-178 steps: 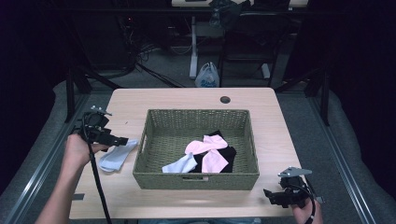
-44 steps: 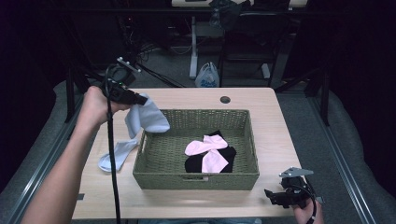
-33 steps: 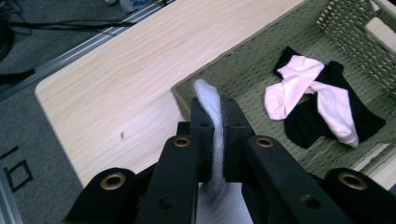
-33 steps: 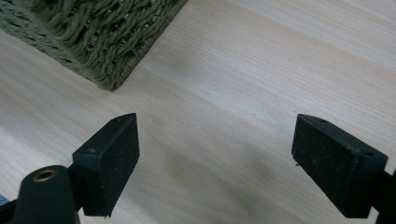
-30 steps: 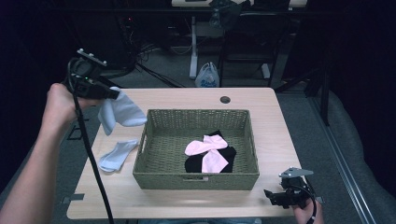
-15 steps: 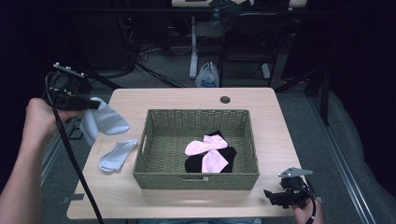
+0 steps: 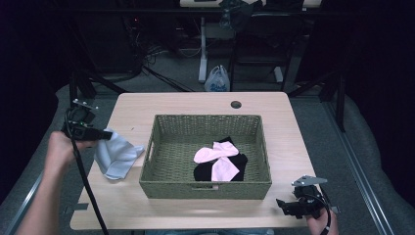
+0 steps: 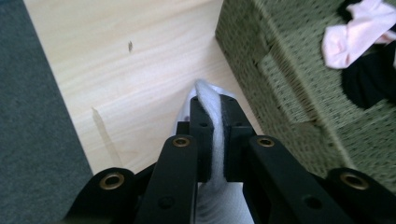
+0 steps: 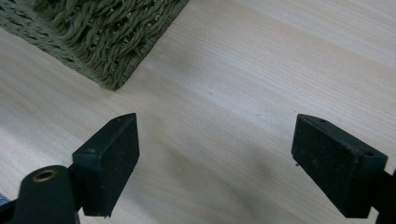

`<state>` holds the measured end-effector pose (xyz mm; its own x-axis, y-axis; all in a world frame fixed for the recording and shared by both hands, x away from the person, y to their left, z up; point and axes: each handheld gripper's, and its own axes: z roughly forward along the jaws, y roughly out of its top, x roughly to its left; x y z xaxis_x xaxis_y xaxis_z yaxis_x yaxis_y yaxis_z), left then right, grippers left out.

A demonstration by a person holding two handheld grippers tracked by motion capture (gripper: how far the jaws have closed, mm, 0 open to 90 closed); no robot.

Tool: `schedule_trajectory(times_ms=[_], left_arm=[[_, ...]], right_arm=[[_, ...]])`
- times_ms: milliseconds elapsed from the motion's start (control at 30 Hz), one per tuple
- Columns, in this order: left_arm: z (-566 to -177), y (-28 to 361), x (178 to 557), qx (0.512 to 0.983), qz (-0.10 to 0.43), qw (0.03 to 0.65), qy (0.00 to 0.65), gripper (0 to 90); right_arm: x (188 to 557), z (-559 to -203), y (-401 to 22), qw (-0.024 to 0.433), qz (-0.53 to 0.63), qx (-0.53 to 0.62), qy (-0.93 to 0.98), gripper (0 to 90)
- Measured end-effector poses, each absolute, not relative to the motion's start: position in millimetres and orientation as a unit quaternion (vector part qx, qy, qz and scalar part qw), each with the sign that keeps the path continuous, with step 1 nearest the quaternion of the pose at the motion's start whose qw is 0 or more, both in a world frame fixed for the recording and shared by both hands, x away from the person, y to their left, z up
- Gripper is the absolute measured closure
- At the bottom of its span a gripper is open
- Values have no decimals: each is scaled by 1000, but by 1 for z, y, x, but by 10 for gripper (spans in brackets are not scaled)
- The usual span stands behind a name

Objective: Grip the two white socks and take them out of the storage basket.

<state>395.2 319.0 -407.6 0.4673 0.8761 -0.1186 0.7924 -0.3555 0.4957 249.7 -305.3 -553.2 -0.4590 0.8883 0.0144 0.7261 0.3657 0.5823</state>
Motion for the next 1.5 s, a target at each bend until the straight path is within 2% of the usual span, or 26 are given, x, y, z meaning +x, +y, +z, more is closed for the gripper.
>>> schedule_trajectory(times_ms=[233, 533, 600, 767, 833, 867, 933, 1000, 1133, 1500], left_arm=[[-454, 315, 403, 818, 62, 227, 526, 838], [-499, 320, 404, 806, 26, 235, 543, 790], [-499, 320, 400, 802, 28, 241, 546, 705], [-491, 322, 383, 788, 61, 258, 555, 301], [-489, 322, 372, 780, 79, 267, 560, 218], [-489, 323, 366, 780, 80, 276, 557, 146], [-489, 322, 356, 777, 88, 281, 556, 120], [-491, 322, 346, 777, 96, 280, 555, 44], [-498, 320, 328, 774, 107, 278, 558, 2], [-522, 314, 291, 772, 136, 263, 563, 1]], right_arm=[[250, -553, -306, 152, 265, 496, 813, 148], [250, -553, -305, 151, 264, 497, 812, 148], [250, -554, -305, 151, 265, 499, 811, 148], [250, -553, -306, 152, 265, 498, 812, 148], [249, -553, -306, 153, 266, 498, 811, 148], [249, -553, -306, 153, 266, 499, 811, 148], [249, -553, -306, 153, 266, 498, 811, 148], [250, -553, -306, 152, 265, 498, 812, 148], [250, -554, -306, 152, 265, 497, 812, 148], [249, -554, -306, 150, 266, 498, 812, 148]])
